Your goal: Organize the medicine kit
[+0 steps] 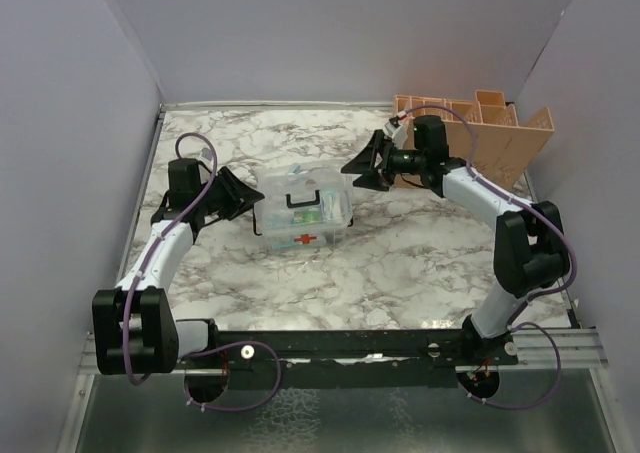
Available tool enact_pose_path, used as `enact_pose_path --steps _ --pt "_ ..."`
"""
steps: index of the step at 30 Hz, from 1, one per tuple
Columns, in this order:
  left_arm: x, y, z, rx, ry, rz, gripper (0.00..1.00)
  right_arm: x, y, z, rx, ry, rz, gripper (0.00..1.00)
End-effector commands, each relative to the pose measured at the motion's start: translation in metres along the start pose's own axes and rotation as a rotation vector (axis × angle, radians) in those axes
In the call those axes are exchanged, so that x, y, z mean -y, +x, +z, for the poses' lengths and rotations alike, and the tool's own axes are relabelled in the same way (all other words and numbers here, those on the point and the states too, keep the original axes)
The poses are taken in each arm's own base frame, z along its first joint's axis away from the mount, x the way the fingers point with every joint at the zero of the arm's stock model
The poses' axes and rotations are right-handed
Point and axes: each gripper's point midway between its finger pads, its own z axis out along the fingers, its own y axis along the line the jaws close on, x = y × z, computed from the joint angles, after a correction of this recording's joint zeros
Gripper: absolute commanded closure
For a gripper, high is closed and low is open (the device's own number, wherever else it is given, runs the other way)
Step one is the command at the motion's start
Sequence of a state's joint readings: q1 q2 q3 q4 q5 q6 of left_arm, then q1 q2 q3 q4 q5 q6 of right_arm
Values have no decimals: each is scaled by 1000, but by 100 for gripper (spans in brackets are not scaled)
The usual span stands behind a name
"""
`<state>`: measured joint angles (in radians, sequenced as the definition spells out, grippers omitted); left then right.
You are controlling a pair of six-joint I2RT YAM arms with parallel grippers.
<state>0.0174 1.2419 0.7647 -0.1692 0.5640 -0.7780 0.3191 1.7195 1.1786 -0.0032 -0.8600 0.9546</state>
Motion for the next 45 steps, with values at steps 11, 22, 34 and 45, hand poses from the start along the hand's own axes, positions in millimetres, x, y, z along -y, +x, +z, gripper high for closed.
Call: enact_pose_path --steps 11,22,34,45 --pt "-29 14 1 -59 -137 -7 57 50 -7 -20 67 304 -36 33" --pt "-19 12 -4 -59 -107 18 47 53 -8 -15 112 527 -215 39" --pt "-8 5 -6 -61 -77 60 37 52 9 -7 102 616 -314 46" --pt "-29 15 1 -99 -136 30 54 90 39 -3 51 660 -275 64"
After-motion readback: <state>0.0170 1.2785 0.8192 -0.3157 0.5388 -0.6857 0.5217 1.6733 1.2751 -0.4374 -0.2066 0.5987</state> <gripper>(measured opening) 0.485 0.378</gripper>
